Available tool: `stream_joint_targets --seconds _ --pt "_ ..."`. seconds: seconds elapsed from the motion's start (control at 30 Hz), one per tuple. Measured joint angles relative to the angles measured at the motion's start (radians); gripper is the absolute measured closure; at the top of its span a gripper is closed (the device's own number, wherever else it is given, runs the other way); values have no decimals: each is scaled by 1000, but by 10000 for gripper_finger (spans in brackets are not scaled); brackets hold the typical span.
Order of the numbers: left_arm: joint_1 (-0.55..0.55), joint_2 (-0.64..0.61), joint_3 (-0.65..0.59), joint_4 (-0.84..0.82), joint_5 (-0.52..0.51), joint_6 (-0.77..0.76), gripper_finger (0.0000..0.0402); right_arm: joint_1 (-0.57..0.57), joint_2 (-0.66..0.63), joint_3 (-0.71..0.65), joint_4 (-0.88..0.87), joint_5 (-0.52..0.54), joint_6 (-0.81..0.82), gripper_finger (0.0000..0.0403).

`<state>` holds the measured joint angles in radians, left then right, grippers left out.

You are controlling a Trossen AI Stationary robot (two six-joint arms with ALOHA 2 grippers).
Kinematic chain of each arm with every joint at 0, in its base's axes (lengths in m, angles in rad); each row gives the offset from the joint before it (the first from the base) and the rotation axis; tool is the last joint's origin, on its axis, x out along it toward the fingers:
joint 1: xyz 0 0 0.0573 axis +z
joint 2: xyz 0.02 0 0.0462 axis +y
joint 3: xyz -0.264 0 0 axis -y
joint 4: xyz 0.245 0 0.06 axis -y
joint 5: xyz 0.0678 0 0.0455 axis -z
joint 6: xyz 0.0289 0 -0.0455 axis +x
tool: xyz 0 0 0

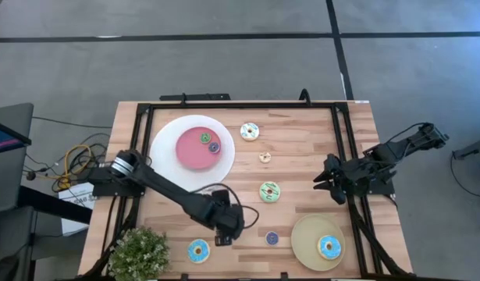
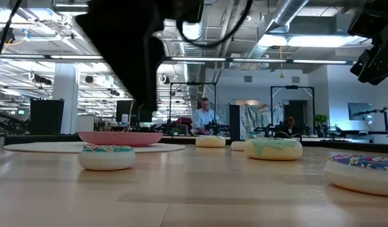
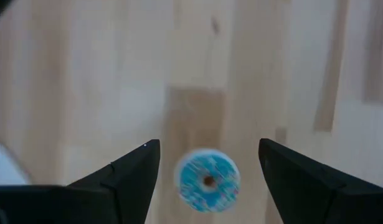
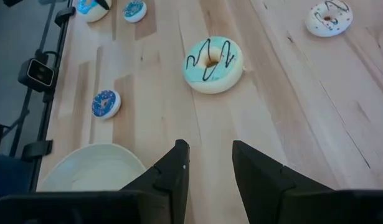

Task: Pick & Place donuts
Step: Put the small blue donut on the pink plate

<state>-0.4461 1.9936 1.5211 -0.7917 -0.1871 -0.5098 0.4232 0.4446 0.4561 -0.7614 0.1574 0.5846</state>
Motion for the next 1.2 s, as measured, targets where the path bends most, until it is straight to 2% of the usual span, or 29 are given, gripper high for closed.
stream_joint_targets --seconds 0.1,0.2,0.37,0.53,0.67,1.2 --pt "-1 36 0 -4 56 -21 136 0 0 0 0 0 0 290" --pt "0 61 0 -24 66 -37 136 0 0 0 -1 0 0 290" --pt "0 70 -5 -79 34 -69 137 0 0 0 -1 0 0 290" --pt "-3 70 -21 -87 79 -71 137 0 0 0 -1 0 0 290" --pt "-6 70 -21 -86 51 -71 137 0 0 0 -1 0 0 290" --pt "-5 70 -21 -86 72 -79 137 0 0 0 -1 0 0 290"
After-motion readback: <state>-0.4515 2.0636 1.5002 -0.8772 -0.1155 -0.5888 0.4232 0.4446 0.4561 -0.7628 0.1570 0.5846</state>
